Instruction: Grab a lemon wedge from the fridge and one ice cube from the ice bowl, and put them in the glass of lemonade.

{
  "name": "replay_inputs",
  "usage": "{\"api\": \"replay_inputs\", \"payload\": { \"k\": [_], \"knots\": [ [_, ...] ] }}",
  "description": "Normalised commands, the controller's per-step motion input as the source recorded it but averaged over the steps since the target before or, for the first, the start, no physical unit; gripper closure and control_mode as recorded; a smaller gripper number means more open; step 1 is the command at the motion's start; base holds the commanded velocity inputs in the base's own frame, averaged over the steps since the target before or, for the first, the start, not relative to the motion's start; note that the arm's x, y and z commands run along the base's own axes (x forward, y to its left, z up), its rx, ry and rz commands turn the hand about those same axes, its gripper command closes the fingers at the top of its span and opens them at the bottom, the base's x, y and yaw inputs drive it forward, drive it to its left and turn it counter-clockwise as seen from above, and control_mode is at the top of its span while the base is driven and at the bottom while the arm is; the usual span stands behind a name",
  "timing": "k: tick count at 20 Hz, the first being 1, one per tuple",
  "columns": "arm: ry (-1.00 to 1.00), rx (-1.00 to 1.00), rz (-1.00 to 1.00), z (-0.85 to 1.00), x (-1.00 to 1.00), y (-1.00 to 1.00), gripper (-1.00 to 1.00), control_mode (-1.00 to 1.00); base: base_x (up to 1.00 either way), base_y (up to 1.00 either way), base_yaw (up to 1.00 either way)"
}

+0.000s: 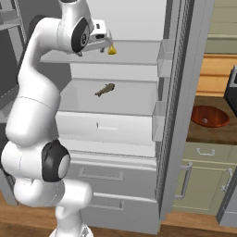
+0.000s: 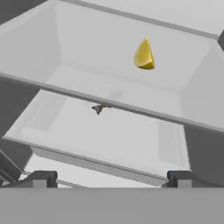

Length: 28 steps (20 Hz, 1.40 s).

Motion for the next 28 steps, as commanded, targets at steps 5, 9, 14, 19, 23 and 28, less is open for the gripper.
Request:
{"api": "replay_inputs", "payload": {
  "k": [5,9,14,19,23,28],
  "knots": [
    [0.11,-0.2,0.07,-0.09,0.99,0.0,-1.0,-1.0,0.0,0.0,0.0],
    [0.02,-0.08,0.01,0.06,0.86,-0.06,-1.0,-1.0,0.0,0.0,0.0],
    [-0.01,0.02,-0.01,-0.06,0.27,-0.12,-1.0,-1.0,0.0,0.0,0.0],
    [-0.04,0.07,-0.07,-0.06,0.03,0.0,-1.0,-1.0,0.0,0.0,0.0],
    [-0.04,0.15,-0.13,-0.17,0.16,0.0,-1.0,-1.0,0.0,0.0,0.0],
    [-0.22,0.15,-0.06,-0.69,-0.25,-0.01,-1.0,-1.0,0.0,0.0,0.0]
  ]
}}
